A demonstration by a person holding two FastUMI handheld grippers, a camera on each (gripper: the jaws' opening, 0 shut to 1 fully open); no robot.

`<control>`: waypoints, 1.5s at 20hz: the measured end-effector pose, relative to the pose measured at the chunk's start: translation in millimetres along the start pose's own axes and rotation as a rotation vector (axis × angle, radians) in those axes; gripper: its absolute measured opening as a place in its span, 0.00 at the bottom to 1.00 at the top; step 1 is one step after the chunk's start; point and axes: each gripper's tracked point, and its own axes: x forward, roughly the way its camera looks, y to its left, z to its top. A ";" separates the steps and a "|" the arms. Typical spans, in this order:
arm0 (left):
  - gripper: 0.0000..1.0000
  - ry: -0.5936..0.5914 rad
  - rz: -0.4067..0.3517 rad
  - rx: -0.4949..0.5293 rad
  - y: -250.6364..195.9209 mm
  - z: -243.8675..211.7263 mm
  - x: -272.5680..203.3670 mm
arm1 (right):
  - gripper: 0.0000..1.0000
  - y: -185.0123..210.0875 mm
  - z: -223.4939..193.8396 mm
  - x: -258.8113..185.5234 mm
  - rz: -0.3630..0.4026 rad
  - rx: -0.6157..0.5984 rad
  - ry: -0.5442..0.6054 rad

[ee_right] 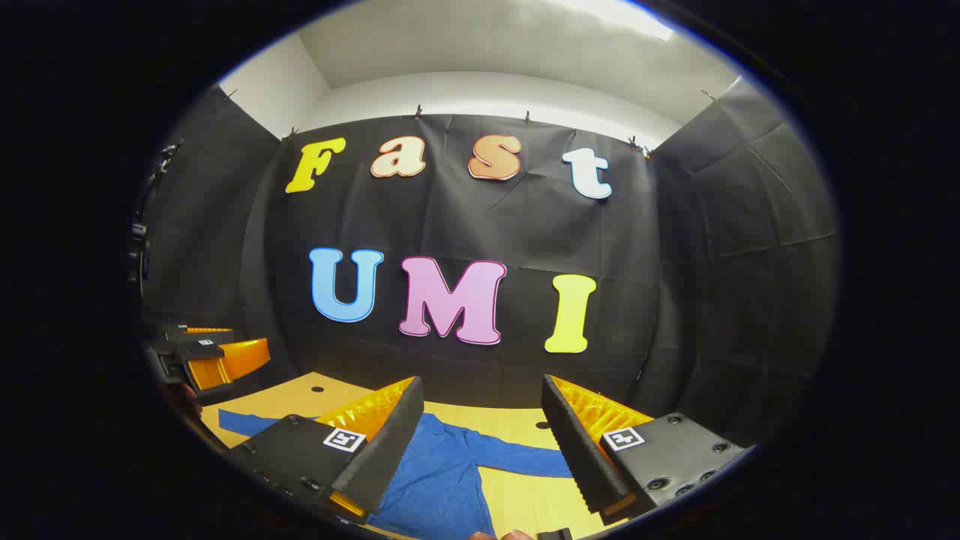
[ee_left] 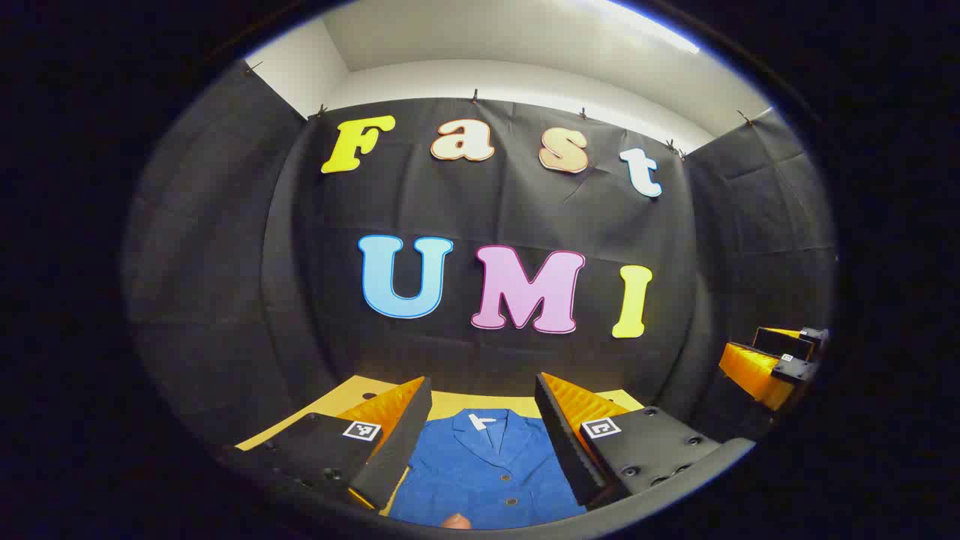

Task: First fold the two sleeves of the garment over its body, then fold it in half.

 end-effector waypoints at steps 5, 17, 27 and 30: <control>0.79 -0.025 -0.032 0.009 -2.2 6.1 -0.1 | 0.97 -0.9 -6.9 0.5 -0.016 -0.004 0.026; 0.79 0.013 -0.040 0.009 2.6 -4.9 -4.2 | 0.99 8.8 -8.8 3.7 -0.016 0.007 0.032; 0.80 0.007 -0.052 0.028 -1.6 -3.1 -2.3 | 0.98 5.7 -12.6 1.5 -0.016 0.036 0.042; 0.80 0.010 -0.054 0.031 -1.6 -2.1 0.5 | 0.95 4.1 -13.5 3.2 -0.024 0.033 0.042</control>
